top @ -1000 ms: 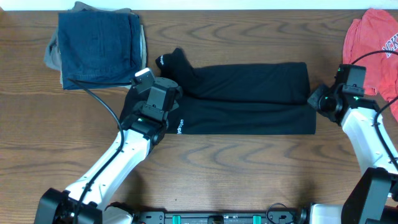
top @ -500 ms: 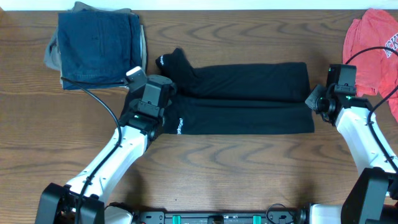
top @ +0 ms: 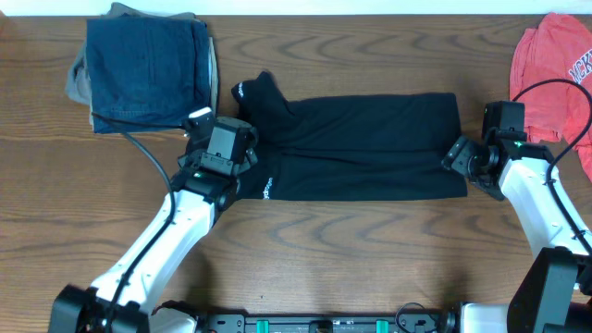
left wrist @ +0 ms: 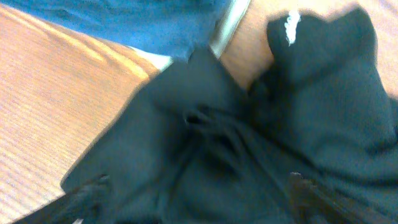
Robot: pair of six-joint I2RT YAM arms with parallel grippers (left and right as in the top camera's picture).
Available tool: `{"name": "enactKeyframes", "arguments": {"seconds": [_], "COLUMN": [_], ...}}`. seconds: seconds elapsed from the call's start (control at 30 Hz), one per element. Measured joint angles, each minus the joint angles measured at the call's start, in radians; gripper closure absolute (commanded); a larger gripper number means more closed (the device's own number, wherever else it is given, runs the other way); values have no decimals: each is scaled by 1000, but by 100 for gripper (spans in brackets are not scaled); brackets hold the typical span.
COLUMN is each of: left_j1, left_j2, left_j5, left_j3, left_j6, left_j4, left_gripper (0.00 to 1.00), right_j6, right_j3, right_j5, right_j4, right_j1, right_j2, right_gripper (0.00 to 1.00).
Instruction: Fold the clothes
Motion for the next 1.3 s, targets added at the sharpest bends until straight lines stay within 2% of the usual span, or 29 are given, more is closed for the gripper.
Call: {"name": "enactKeyframes", "arguments": {"seconds": [0.07,0.17,0.27,0.4,0.47,0.7,0.77,0.93,1.3], "left_j1": [0,0,-1,-1,-1,12,29,90,146], "left_j2": [-17,-11,23,99,132,213,220,220,221], "left_j5": [71,197,271,322,334,352,356,359,359], "left_j3": [0,0,0,0,0,0,0,0,0], "left_j6": [4,19,20,23,22,23,23,22,23], "left_j4": [-18,-37,-60,-93,-96,-97,-98,-98,-83], "left_gripper": [47,68,79,81,85,85,88,94,94], "right_j6": [-9,-17,-16,-18,-18,2,10,35,49], "right_j3": [0,-1,-20,-75,-100,-175,-201,-235,-236], "right_j5": [-68,-155,-213,-252,-261,-276,-278,-266,-249], "right_j4": [-8,-9,0,24,38,129,160,205,286], "right_j1": [0,0,11,48,61,74,76,76,76], "right_j2": [0,0,0,0,0,0,0,2,5], "right_gripper": [45,61,70,78,79,87,89,92,92]}}
